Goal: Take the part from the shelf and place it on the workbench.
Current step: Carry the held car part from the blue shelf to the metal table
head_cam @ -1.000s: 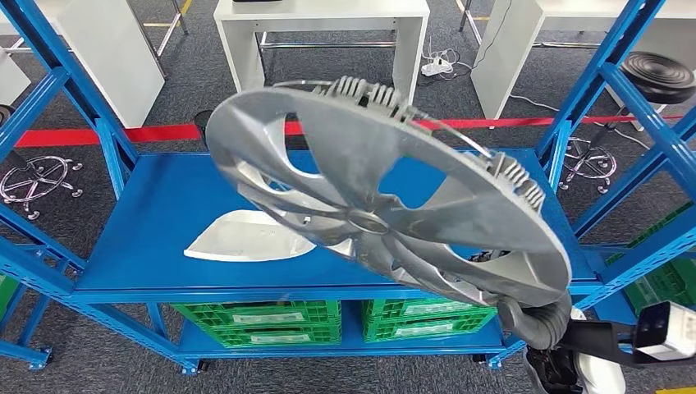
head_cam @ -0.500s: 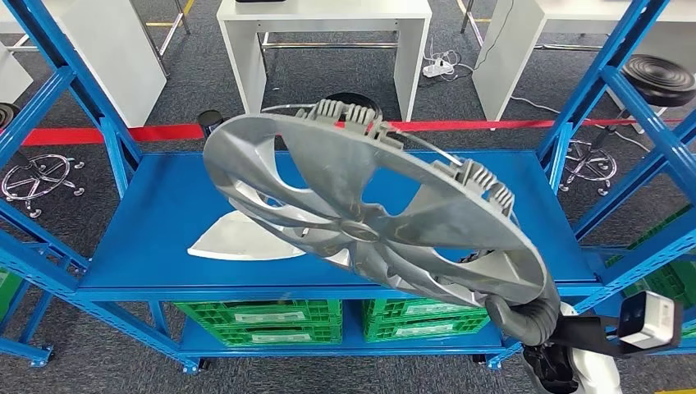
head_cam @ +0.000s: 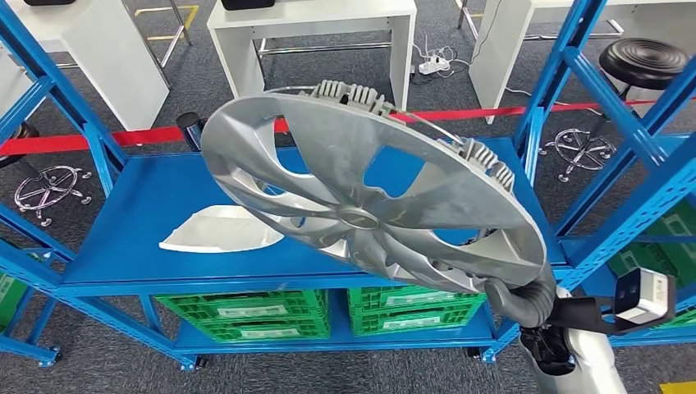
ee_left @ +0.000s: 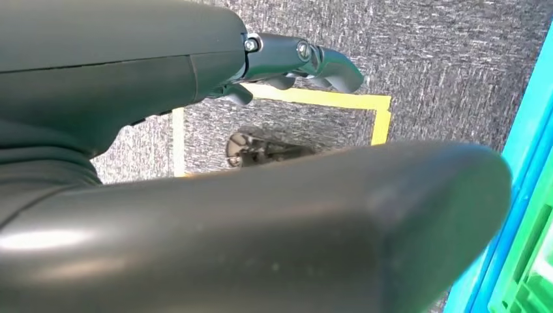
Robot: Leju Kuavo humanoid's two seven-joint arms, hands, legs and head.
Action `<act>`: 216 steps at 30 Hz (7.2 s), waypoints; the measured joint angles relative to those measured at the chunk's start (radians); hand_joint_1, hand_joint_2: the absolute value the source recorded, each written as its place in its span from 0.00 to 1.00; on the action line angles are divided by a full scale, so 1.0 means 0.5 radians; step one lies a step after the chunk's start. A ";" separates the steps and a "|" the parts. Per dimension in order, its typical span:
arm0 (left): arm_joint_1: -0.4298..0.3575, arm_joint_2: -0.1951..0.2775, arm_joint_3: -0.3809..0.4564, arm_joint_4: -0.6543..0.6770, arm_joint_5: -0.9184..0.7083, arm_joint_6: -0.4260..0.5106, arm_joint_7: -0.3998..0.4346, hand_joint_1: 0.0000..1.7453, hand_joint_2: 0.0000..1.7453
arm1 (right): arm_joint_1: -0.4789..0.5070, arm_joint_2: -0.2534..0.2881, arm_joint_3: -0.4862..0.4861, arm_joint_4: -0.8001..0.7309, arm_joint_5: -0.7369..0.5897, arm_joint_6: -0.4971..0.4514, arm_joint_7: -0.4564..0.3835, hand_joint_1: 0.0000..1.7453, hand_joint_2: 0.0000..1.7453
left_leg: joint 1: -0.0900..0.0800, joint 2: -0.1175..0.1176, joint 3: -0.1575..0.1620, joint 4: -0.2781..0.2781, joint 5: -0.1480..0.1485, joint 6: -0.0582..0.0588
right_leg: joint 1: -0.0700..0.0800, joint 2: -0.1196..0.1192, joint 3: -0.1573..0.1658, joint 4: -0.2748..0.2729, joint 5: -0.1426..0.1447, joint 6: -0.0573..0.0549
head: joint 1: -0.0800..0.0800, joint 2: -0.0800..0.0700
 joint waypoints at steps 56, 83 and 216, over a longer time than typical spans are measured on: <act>-0.023 0.040 0.004 -0.013 -0.088 0.024 0.087 0.00 0.00 | -0.135 0.101 0.161 -0.004 0.090 0.020 -0.106 1.00 1.00 | -0.072 0.019 -0.008 -0.248 0.303 0.143 | 0.090 -0.026 0.261 -0.102 -0.134 0.017 | 0.012 0.000; -0.016 0.047 0.013 -0.008 -0.166 0.055 0.070 0.00 0.00 | -0.032 0.101 0.097 -0.008 0.257 0.038 -0.240 1.00 1.00 | -0.077 0.021 0.044 -0.278 0.236 0.186 | 0.071 -0.031 -0.032 0.321 -0.036 0.063 | 0.027 0.000; -0.013 0.016 0.244 -0.007 -0.260 0.124 0.330 0.00 0.00 | -0.028 -0.099 0.077 -0.334 0.524 -0.168 -0.271 1.00 1.00 | -0.052 0.017 -0.066 0.288 -0.157 0.080 | 0.064 0.033 0.035 -0.109 0.069 -0.006 | 0.039 0.000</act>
